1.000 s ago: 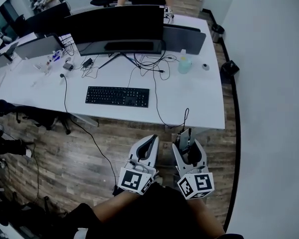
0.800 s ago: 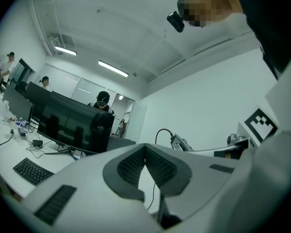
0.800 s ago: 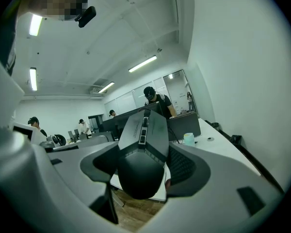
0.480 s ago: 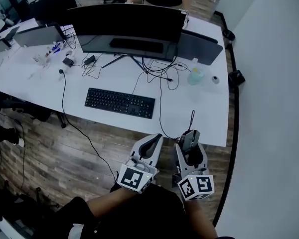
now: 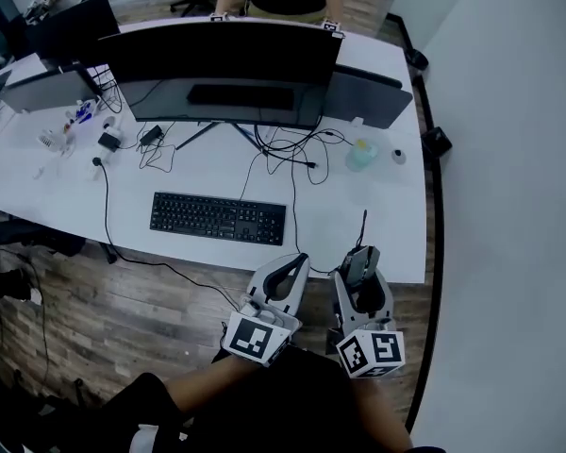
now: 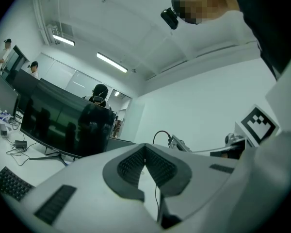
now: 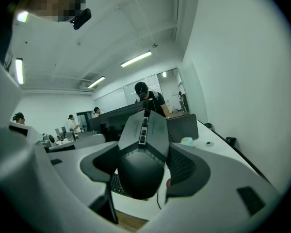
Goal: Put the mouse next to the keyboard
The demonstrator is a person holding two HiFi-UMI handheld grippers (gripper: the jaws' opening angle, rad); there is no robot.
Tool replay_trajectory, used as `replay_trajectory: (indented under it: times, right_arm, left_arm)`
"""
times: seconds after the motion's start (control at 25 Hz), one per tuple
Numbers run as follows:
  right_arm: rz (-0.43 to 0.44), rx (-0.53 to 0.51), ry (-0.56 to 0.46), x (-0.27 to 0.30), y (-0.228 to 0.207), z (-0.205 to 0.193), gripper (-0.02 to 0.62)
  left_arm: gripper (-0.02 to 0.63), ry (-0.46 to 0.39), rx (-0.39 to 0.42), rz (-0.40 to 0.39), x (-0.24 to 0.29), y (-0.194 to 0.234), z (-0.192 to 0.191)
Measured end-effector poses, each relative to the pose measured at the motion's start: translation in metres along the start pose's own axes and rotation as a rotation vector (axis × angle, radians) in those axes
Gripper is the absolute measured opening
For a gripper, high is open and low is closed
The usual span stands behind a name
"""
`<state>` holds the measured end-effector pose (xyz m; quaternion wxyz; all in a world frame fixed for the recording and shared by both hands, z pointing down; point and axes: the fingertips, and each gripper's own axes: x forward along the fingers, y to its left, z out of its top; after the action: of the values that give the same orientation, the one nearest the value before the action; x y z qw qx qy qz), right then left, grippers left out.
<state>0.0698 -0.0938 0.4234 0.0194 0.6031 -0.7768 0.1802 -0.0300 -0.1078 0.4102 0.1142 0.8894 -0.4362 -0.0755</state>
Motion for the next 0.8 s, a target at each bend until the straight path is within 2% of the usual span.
replay_trajectory:
  times: [0.12, 0.44, 0.6, 0.8]
  right_arm:
    - [-0.018, 0.024, -0.006, 0.013, -0.001, 0.004, 0.307]
    - [-0.062, 0.057, -0.028, 0.043, 0.005, 0.010, 0.307]
    - [-0.063, 0.023, -0.037, 0.051, 0.012, 0.015, 0.307]
    - [-0.067, -0.019, 0.001, 0.058, 0.010, 0.007, 0.307]
  left_arm:
    - [0.003, -0.052, 0.001, -0.019, 0.009, 0.008, 0.016]
    - [0.003, -0.060, -0.026, -0.048, 0.017, 0.037, 0.023]
    - [0.003, -0.066, -0.016, -0.048, 0.019, 0.044, 0.024]
    - [0.003, 0.014, -0.065, -0.054, 0.027, 0.053, 0.003]
